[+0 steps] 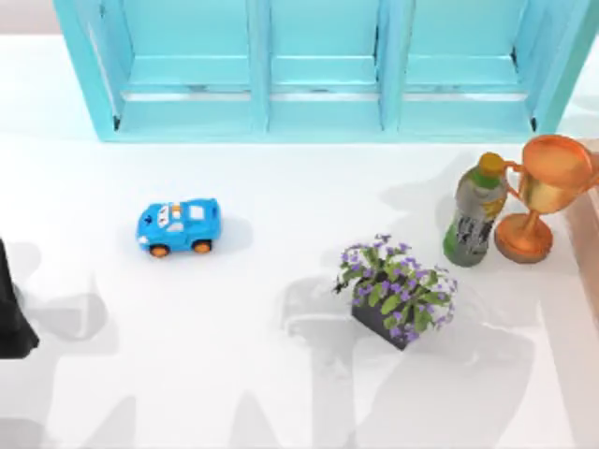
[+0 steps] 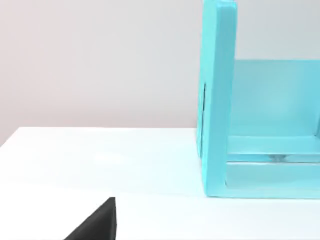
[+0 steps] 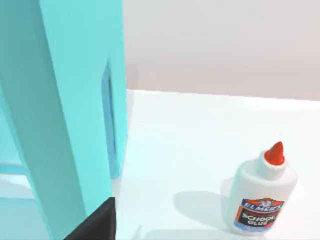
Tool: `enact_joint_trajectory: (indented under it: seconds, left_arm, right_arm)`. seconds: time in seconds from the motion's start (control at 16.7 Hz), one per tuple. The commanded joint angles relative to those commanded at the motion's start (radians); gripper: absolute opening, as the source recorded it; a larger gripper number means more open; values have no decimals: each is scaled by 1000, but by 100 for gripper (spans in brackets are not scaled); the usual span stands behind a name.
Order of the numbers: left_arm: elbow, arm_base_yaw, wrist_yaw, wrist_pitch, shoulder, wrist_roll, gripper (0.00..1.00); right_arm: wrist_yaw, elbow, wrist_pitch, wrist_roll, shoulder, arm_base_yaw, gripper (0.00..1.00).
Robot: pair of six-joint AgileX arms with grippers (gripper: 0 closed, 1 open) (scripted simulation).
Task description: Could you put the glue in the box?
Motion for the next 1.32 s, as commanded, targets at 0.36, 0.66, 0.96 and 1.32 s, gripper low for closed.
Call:
enact_joint_trajectory:
  seconds: [0.36, 0.66, 0.96, 1.32]
  left_arm:
    - [0, 0, 0, 0, 0, 0, 100]
    - [0, 0, 0, 0, 0, 0, 100]
    - [0, 0, 0, 0, 0, 0, 100]
    - [0, 0, 0, 0, 0, 0, 100]
  right_arm:
    - [2, 139, 57, -4, 308, -50, 100]
    - [5, 153, 66, -10, 347, -54, 100]
    - [10, 170, 46, -5, 346, -47, 100]
    - [38, 330, -78, 10, 378, -18, 100]
